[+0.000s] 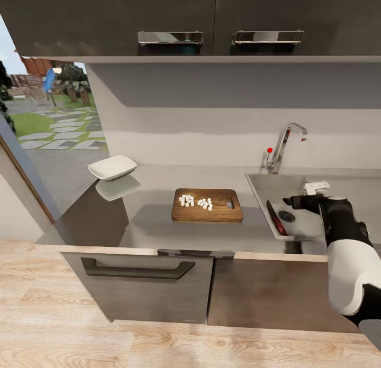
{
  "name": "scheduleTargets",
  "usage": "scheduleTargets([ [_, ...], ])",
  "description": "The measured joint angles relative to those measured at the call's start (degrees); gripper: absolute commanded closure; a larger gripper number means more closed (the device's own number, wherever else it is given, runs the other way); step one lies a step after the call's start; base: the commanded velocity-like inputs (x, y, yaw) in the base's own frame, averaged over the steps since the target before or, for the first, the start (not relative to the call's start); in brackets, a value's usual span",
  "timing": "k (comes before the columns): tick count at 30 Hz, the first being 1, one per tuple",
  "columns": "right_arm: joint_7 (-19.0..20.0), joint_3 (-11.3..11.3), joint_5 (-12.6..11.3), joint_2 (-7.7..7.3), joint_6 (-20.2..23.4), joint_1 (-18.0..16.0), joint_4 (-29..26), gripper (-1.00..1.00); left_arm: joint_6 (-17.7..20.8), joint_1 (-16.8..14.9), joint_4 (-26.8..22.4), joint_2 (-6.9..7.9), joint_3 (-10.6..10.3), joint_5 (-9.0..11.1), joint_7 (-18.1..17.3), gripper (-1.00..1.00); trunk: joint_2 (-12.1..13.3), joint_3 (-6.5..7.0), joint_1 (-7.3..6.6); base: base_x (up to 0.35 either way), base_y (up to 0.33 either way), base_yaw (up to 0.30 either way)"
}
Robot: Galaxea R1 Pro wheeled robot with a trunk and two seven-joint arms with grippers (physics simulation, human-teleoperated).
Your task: In the kitchen, take the Vidalia onion out of the sink, dice it on the chopping board with the paring knife, put the diced onion into the bowl on the countertop, then place both the paring knife and the chopping board into the sink.
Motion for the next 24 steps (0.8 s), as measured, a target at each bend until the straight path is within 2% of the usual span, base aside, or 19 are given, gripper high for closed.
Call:
scheduleTargets([
  [2,2.1,0.1,-0.1,0.09,0.6,0.0,-4.0,-1.00,0.0,0.0,0.0,0.00,0.0,0.0,0.0,-1.00,0.0,0.00,0.00,0.000,0.000,0.000],
  [5,10.1,0.4,0.1,0.16,4.4,0.0,-10.5,-1.00,0.0,0.0,0.0,0.00,0.0,0.0,0.0,-1.00,0.0,0.00,0.00,0.000,0.000,0.000],
  [7,11.3,0.4,0.1,0.24,5.2,0.0,-11.2,-1.00,0.0,0.0,0.0,0.00,0.0,0.0,0.0,-1.00,0.0,0.00,0.00,0.000,0.000,0.000],
  [14,11.8,0.5,0.3,1.57,5.5,0.0,-11.6,-1.00,0.0,0.0,0.0,0.00,0.0,0.0,0.0,-1.00,0.0,0.00,0.00,0.000,0.155,0.000],
  [24,11.9,0.4,0.3,1.47,5.4,0.0,-11.6,-1.00,0.0,0.0,0.0,0.00,-0.1,0.0,0.0,-1.00,0.0,0.00,0.00,0.000,0.248,0.000],
])
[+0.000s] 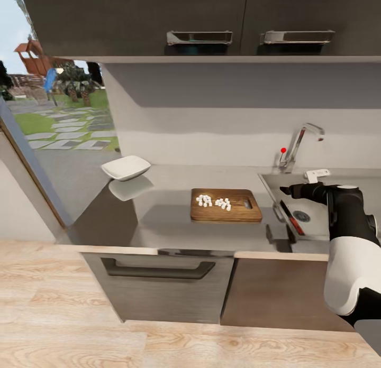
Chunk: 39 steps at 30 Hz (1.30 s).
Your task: In the kitchen, take the Vidalia onion out of the sink, dice it on the chopping board with the paring knife, put the diced onion into the bowl on the countertop, then place both the paring knife and the chopping board into the sink.
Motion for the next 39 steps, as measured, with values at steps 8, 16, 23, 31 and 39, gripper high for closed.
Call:
scheduleTargets([
  [8,0.0,-0.1,0.0,-0.07,-0.1,0.0,0.0,-1.00,0.0,0.0,0.0,0.00,-0.1,0.0,0.0,-1.00,0.0,0.00,0.00,0.000,0.206,0.000],
  [16,0.0,-0.2,0.0,-0.06,-0.1,0.0,0.0,-1.00,0.0,0.0,0.0,0.00,-0.1,0.0,0.0,-1.00,0.0,0.00,0.00,0.000,0.061,0.000],
  [23,0.0,-0.1,0.0,-0.06,-0.1,0.0,0.0,-1.00,0.0,0.0,0.0,0.00,-0.1,0.0,-0.1,-1.00,0.0,0.00,0.03,-0.203,0.008,0.000],
  [31,0.0,-0.2,0.0,-0.06,0.0,0.0,0.0,-1.00,-0.1,0.0,0.0,0.00,-0.1,-0.1,-0.2,-1.00,0.0,0.00,0.00,-0.103,0.026,0.000],
  [39,0.0,-0.1,0.0,-0.04,0.1,0.0,0.0,-1.00,0.4,0.0,0.3,0.20,-0.3,-0.2,-0.3,-1.00,0.0,0.00,0.00,-0.001,0.000,0.000],
])
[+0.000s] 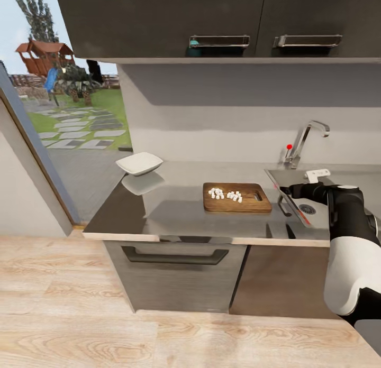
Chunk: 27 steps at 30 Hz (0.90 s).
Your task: In the kitchen, take the Vidalia onion out of the sink, dice it on the chopping board with the paring knife, put the diced onion into the bowl on the countertop, then place both the paring knife and the chopping board into the sink.
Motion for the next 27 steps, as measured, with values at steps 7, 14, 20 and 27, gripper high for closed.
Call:
scheduleTargets([
  [7,0.1,0.2,-0.1,0.74,0.1,0.0,0.0,-1.00,0.1,0.0,0.0,0.07,0.0,0.0,0.0,-1.00,0.0,0.00,0.00,0.000,0.000,0.000],
  [14,0.1,0.1,-0.1,0.69,0.1,0.0,0.0,-1.00,0.0,0.0,0.0,0.07,0.0,0.0,0.0,-1.00,0.0,0.00,0.00,0.000,0.000,0.000],
  [20,0.1,0.2,-0.1,0.83,0.1,0.0,0.0,-1.00,0.0,0.0,0.0,0.07,0.0,0.0,0.0,-1.00,0.0,0.00,0.00,0.000,0.000,0.000],
  [27,0.1,0.2,-0.1,0.86,0.1,0.0,0.0,-1.00,0.0,0.0,0.0,0.07,0.0,0.0,0.0,-1.00,0.0,0.00,0.00,0.000,0.000,0.000],
])
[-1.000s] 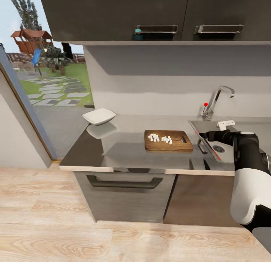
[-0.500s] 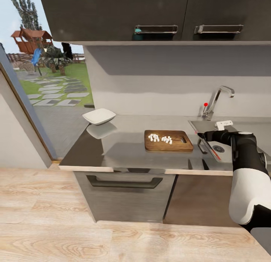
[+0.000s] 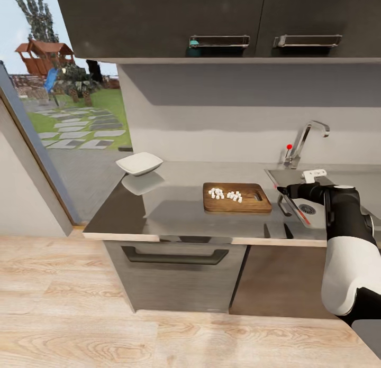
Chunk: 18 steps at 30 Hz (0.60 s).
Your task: In the kitchen, take the Vidalia onion out of the sink, dice it on the chopping board with the paring knife, put the diced onion into the bowl on the countertop, then place both the paring knife and the chopping board into the sink.
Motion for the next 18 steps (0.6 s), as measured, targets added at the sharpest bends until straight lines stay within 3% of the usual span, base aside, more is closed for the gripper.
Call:
scheduleTargets([
  [18,0.0,0.0,0.1,0.01,-0.1,0.0,0.1,-1.00,0.0,0.0,0.0,0.00,0.0,0.0,0.0,-1.00,0.0,0.00,0.00,0.000,0.000,0.000],
])
